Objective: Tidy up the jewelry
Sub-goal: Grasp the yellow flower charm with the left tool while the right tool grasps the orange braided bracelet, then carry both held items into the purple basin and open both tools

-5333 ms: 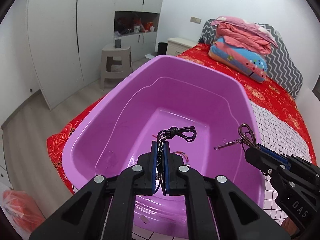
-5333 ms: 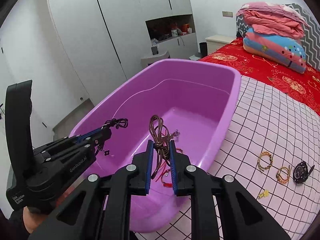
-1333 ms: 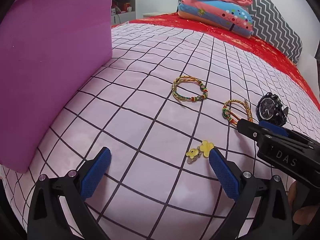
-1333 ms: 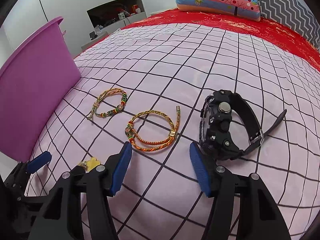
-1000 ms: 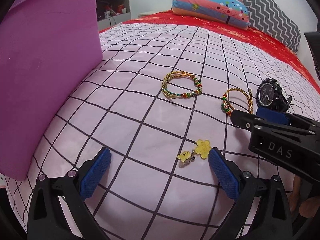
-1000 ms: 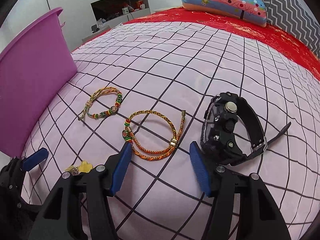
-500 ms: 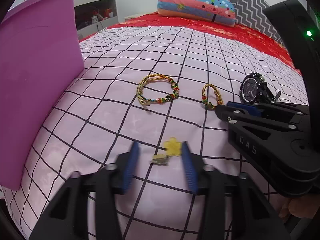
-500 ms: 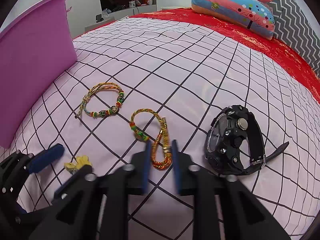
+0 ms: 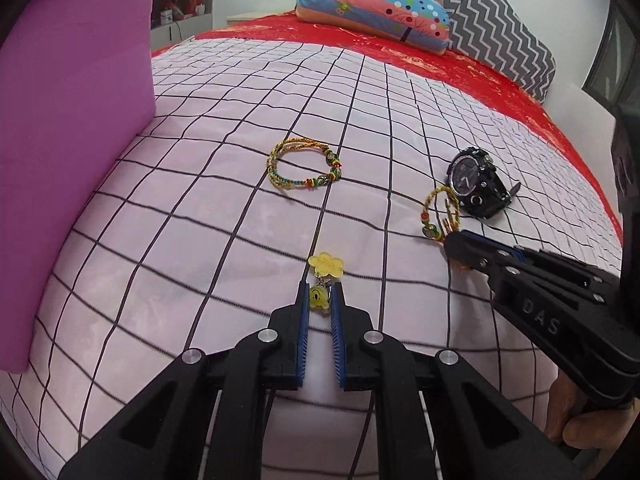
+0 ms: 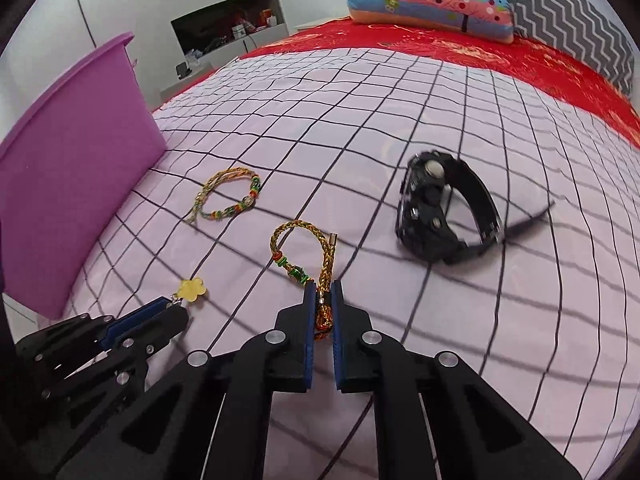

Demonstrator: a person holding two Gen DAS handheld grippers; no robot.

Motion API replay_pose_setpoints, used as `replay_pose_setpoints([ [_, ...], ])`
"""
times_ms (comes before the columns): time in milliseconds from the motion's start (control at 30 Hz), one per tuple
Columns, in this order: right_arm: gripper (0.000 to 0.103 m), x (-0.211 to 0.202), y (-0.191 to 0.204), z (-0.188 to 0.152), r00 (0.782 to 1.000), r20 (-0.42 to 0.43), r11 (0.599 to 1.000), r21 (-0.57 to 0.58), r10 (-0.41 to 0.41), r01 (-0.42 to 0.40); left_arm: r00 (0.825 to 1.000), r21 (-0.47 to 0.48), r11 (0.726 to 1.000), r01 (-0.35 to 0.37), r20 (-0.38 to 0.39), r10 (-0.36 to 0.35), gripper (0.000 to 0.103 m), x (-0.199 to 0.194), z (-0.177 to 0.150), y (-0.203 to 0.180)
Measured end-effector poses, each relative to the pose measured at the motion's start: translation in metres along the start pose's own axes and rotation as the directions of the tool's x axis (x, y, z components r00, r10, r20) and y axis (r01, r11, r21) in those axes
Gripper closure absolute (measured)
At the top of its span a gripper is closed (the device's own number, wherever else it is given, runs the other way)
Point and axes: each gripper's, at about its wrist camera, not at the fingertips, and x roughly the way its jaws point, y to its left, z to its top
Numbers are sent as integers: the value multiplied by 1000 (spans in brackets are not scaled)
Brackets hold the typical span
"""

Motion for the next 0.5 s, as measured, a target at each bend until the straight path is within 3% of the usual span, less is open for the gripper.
replay_pose_setpoints([
  [267, 96, -48, 13, -37, 1000, 27, 993, 118, 15, -18, 998, 48, 999, 23, 54, -26, 92, -54, -9, 8],
  [500, 96, -100, 40, -58, 997, 82, 989, 149, 5, -17, 993, 66, 996, 59, 103, -66, 92, -107, -12, 18],
])
